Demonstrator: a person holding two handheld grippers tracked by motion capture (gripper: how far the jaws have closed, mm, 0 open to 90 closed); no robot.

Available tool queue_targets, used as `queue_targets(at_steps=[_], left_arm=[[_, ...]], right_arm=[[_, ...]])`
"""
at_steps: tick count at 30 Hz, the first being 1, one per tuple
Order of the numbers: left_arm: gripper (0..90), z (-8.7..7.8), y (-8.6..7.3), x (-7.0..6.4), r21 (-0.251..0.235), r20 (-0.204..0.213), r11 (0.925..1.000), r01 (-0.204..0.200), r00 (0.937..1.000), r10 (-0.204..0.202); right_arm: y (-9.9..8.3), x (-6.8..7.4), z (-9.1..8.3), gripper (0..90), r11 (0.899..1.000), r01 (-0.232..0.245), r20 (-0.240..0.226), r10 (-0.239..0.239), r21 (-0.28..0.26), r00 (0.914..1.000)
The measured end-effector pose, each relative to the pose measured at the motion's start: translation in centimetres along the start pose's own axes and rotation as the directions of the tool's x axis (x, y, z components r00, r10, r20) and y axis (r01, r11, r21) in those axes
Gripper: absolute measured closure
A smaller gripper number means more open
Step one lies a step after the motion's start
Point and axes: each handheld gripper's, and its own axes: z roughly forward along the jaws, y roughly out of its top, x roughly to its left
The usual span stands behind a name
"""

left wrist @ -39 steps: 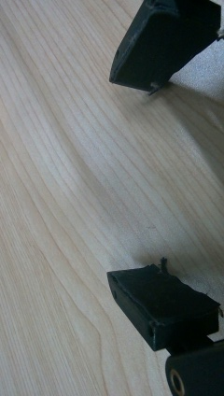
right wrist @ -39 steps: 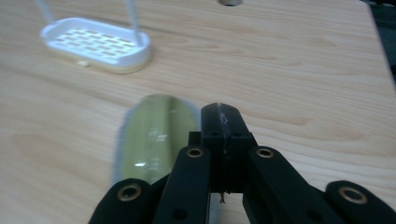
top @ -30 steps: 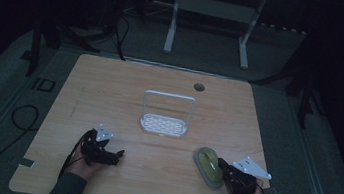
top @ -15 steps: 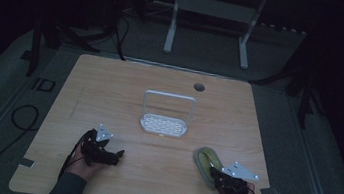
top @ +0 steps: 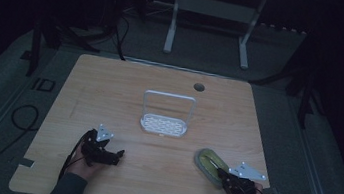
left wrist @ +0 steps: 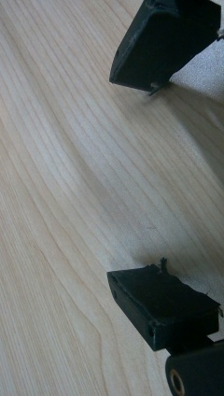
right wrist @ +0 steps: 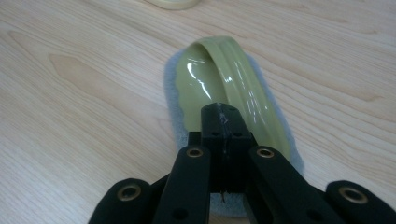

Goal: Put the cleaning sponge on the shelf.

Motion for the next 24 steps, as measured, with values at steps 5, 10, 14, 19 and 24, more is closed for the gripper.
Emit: queue_targets(at_steps=[5, 10, 14, 19, 24], left_arm=[[6.6, 0.0, 0.0, 0.0, 0.000, 0.000, 1.0000, 0.000, 1.0000, 0.000], [6.6, 0.0, 0.0, 0.0, 0.000, 0.000, 1.0000, 0.000, 1.0000, 0.000], [6.6, 0.0, 0.0, 0.0, 0.000, 0.000, 1.0000, 0.000, 1.0000, 0.000], [6.6, 0.0, 0.0, 0.0, 0.000, 0.000, 1.0000, 0.000, 1.0000, 0.000], [6.6, 0.0, 0.0, 0.0, 0.000, 0.000, 1.0000, 0.000, 1.0000, 0.000]], right_arm=[[-0.1, -0.8, -0.2, 89.1, 1.000, -0.004, 0.018, 0.004, 0.010, 0.9998], [0.3, -1.8, -1.0, 87.9, 1.000, 0.002, 0.013, -0.002, 0.001, 0.9999], [1.3, -2.4, -1.7, 83.9, 1.000, 0.030, 0.004, -0.030, -0.002, 0.9995], [2.4, -3.0, -1.9, 74.2, 0.998, 0.061, -0.017, -0.061, 0.019, 0.9980], [3.3, -3.5, -1.7, 65.1, 0.996, 0.077, -0.051, -0.074, 0.049, 0.9960]])
